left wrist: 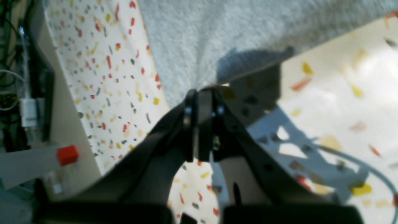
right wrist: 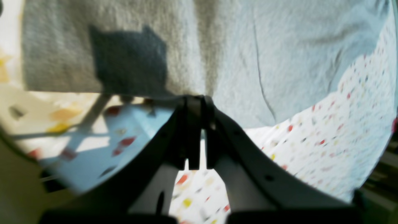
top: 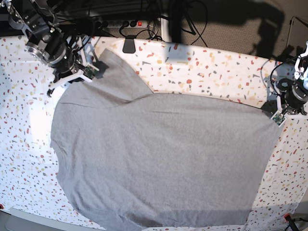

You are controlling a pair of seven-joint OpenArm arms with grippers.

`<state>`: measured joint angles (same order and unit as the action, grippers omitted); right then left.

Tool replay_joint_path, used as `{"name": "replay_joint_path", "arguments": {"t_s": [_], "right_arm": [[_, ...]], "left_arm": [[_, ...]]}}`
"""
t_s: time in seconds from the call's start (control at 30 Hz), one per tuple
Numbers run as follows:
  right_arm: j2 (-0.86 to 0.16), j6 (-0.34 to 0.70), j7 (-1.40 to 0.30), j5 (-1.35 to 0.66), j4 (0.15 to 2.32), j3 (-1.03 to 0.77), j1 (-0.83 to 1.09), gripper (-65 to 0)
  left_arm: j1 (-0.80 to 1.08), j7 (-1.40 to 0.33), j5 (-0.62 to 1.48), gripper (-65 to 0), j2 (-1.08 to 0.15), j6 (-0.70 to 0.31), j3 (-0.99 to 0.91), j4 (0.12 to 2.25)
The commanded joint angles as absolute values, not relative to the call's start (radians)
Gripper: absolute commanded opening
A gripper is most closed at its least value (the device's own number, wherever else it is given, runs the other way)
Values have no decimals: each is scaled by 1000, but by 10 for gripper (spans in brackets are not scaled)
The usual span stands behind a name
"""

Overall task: Fold the T-shirt properly
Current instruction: 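Grasp the grey shirt's collar-side corners with both grippers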

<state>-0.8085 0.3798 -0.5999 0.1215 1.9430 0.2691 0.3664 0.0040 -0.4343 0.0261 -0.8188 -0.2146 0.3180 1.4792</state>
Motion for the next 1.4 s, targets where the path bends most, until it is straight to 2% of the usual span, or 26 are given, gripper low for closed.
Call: {"name": "replay_joint_path", "arguments": {"t_s": [0.0, 0.27, 0.43, 0.57, 0.67, 0.87, 1.17, 1.27, 1.37], "right_arm": [[-826, 379, -593, 119, 1977, 233, 391, -650], [-825, 404, -609, 93, 2138, 39, 660, -650], [-825, 405, -622, 96, 2231, -41, 803, -650], [-825, 405, -626, 100, 2283, -93, 851, -650], [-822, 404, -621, 100, 2285, -127, 845, -650], [-815, 402, -607, 92, 2284, -145, 776, -650], [-751, 401, -547, 43, 2197, -142, 597, -650], [-722, 401, -519, 4, 2138, -133, 538, -650], [-690, 402, -519, -4, 2067, -89, 456, -650]], "left_arm": [[4, -435, 28, -650, -844, -205, 307, 1508], [131, -456, 112, -650, -899, -204, 308, 1602], [220, -461, 168, -650, -990, -125, 308, 1662], [269, -474, 165, -650, -1035, -119, 308, 1724], [265, -453, 165, -650, -1033, -118, 308, 1756], [218, -406, 133, -650, -1028, -26, 308, 1772], [118, -337, 137, -650, -1024, -26, 308, 1742], [81, -313, 160, -650, -983, -29, 308, 1679], [30, -284, 177, -650, -915, -91, 308, 1598]]}}
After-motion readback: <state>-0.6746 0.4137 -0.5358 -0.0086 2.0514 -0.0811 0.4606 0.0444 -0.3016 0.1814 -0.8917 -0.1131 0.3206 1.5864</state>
